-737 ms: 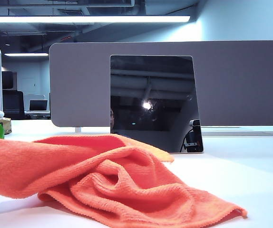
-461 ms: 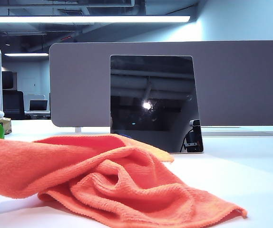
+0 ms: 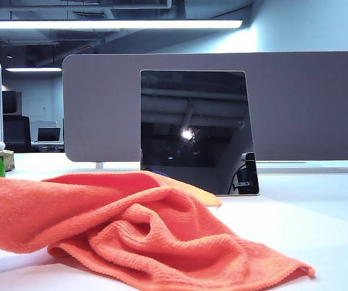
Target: Pick up the cloth from the table and use it to cover the mirror.
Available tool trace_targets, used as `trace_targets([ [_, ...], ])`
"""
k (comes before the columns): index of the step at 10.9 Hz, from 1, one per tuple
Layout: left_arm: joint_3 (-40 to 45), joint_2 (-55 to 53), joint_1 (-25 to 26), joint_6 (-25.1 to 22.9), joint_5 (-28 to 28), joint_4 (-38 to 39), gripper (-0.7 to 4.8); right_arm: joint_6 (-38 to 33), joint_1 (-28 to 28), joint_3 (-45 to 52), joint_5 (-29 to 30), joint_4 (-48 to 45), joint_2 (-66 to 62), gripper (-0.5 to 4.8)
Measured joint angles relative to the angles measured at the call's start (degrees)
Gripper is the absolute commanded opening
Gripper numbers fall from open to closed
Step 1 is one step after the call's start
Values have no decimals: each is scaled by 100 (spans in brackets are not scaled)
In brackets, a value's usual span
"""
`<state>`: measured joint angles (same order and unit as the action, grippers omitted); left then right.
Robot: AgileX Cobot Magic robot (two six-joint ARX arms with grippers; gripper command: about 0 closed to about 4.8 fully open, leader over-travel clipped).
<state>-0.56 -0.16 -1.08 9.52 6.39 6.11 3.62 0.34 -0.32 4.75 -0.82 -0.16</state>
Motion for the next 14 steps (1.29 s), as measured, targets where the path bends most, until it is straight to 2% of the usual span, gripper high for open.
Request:
trace_targets([
  [1, 0, -2, 0, 125, 120, -37, -6, -17, 0, 0, 234, -42, 0, 4],
  [2, -2, -2, 0, 264, 555, -365, -6, -37, 4, 0, 955, -452, 0, 3],
  [3, -46, -2, 0, 282, 848, -678, -6, -94, 4, -2, 1303, -868, 0, -1],
  [5, -459, -2, 0, 284, 905, -656, -6, -407, 4, -354, 1458, -1010, 0, -1],
  [6, -1604, -483, -2, 284, 756, 562, -6, 46, 4, -1609, 1311, 490, -2, -1],
  [7, -2345, -1305, -2, 284, 835, 1224, -6, 354, 2, -2288, 758, 1757, -96, -1],
  [8, -2492, -1486, -2, 284, 872, 1314, -6, 463, 2, -2479, 599, 2081, -188, -1],
  [9, -3112, -2280, -15, 144, 1152, 1709, -6, 557, 2, -3064, 225, 2826, -566, -1],
  [11, -3276, -2601, -227, -63, 1255, 1928, -6, 575, 2, -3589, 146, 3327, -1097, -1],
  [12, -3276, -2776, -605, -232, 1252, 2035, -6, 570, 4, -4030, 201, 3755, -1694, -1],
  [13, -3276, -2833, -723, -271, 1252, 2081, -6, 568, 9, -4124, 271, 3849, -1856, -1],
  [14, -3276, -3036, -1027, -328, 1143, 2157, -6, 551, 42, -4387, 619, 4089, -2334, -1],
])
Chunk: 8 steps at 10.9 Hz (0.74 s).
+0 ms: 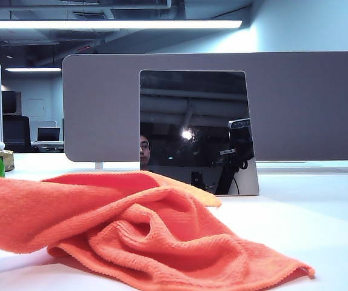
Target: Pick up the cloth from the table and use it to cover the mirror.
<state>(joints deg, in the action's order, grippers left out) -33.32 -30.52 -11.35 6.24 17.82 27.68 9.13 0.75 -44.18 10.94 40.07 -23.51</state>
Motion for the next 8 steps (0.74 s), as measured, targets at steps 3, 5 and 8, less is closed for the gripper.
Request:
trace_targets([
  [3, 0, -951, -990, -20, -92, 37, -6, -164, -2, -103, 1904, -485, -1023, 0],
  [5, 0, -1849, -1644, -205, -94, -94, -4, -184, 0, -103, 2909, -1102, -1843, -1],
  [8, 0, -2406, -1718, -407, -105, -455, -3, -66, 483, -98, 3477, -1174, -3296, 1],
])
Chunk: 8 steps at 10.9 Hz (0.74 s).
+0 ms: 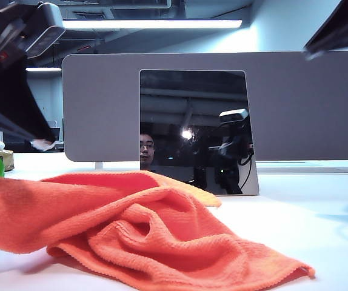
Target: Pick up the cloth from the table and use it to cover the mirror.
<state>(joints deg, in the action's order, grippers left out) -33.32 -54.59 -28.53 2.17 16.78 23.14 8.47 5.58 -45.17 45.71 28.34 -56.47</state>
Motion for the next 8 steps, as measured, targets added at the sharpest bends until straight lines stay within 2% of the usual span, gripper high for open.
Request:
trace_targets([
  [2, 0, -7, -2, 0, 33, -299, -3, 258, 927, 7, -472, -160, -684, 57],
  [4, 0, -26, -2, 0, 37, -341, -3, 509, 2002, 4, -1620, -540, -1281, 119],
  [5, 0, -24, -2, 0, 39, -343, -3, 640, 2367, 7, -2201, -649, -1534, 145],
  [6, 0, -24, 0, 0, 39, -343, -3, 791, 2667, 4, -2861, -796, -1821, 181],
  [7, 0, -24, -2, 0, 39, -330, -3, 896, 2846, 2, -3346, -839, -2109, 181],
  [8, 0, -24, 0, 0, 39, -295, -3, 960, 2903, 4, -3536, -824, -2367, 209],
])
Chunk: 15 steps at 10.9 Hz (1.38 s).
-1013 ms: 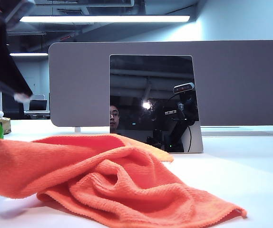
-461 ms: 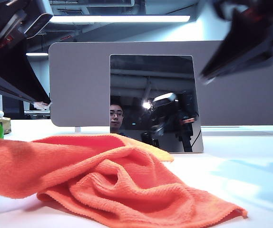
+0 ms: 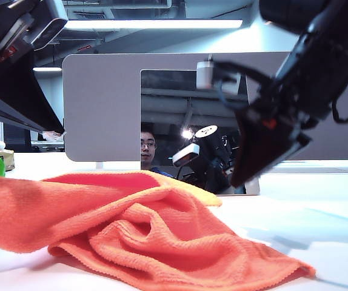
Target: Pick up the cloth from the table and use it to cover the mirror.
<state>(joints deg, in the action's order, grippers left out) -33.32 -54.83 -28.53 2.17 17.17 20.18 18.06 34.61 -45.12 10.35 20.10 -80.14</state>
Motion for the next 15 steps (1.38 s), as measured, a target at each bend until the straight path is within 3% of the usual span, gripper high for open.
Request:
trace_targets([
  [2, 0, -2, 0, 0, -2, 11, -3, 177, 153, 0, -39, 140, -146, 226],
  [4, 0, 0, 0, 0, -26, 17, -3, 811, 498, 0, -144, 164, -151, 280],
  [7, 0, 0, 0, 0, -31, 17, -3, 1591, 949, 0, -664, 166, -151, 279],
  [10, 0, 0, -2, 0, -31, 17, -2, 1792, 1005, 2, -756, -24, -151, 279],
  [11, 0, 0, -2, 0, -31, 15, -3, 1838, 1005, -15, -756, -527, -372, 279],
  [15, 0, -2, -2, 0, -31, 33, -2, 1838, 1032, -35, -916, -584, -835, 279],
])
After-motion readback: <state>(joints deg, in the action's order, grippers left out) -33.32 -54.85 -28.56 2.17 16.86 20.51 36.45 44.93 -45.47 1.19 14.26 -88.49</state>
